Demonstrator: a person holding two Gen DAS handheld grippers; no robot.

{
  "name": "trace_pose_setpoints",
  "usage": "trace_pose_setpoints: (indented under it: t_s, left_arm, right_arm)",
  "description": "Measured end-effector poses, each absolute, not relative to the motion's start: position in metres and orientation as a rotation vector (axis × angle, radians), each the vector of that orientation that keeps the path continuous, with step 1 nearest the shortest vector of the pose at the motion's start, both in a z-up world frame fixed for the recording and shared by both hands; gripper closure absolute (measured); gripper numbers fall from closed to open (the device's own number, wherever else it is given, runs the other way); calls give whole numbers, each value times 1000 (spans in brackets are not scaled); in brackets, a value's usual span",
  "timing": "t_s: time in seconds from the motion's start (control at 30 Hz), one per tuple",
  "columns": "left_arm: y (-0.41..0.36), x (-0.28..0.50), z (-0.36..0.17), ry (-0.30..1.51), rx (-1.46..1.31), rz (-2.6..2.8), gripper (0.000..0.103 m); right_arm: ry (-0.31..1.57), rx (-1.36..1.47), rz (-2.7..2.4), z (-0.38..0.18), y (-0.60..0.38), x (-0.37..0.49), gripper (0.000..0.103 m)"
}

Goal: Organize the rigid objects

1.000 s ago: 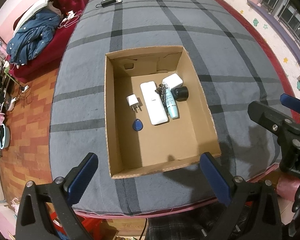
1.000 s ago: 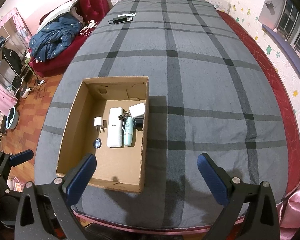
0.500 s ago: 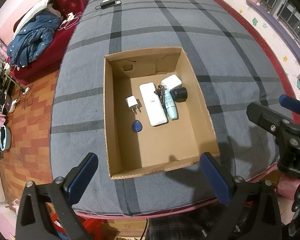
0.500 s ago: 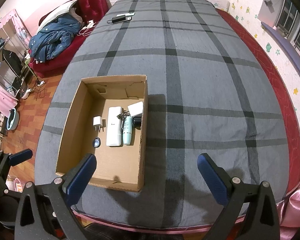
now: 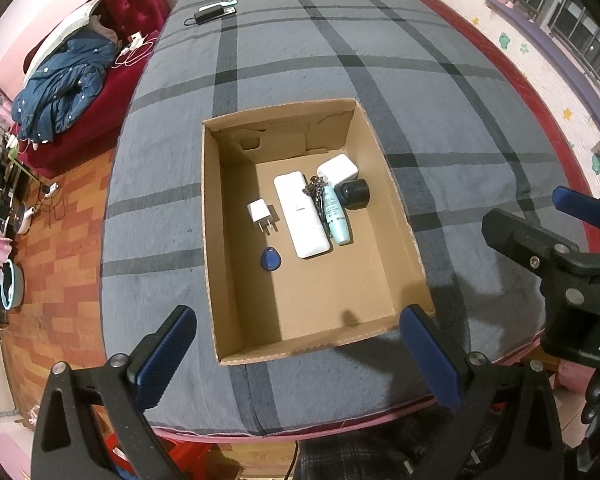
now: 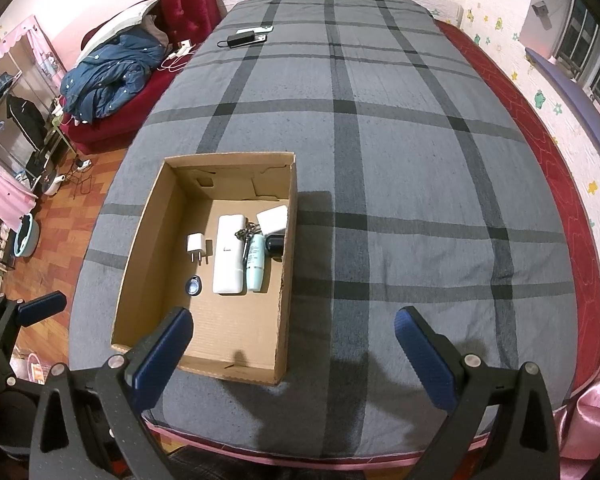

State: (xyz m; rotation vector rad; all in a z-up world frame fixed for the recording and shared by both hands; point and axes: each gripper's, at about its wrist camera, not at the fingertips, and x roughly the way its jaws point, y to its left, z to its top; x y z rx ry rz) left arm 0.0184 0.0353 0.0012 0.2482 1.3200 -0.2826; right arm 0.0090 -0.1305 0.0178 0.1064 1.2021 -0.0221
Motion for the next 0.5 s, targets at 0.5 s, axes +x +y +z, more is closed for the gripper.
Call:
trace_pose_setpoints:
  t_s: [0.5]
  left_arm:
    - [30,20,2,1317,259,-289,0]
  right_arm:
    - [1202,110,-13,14,-131,10,0]
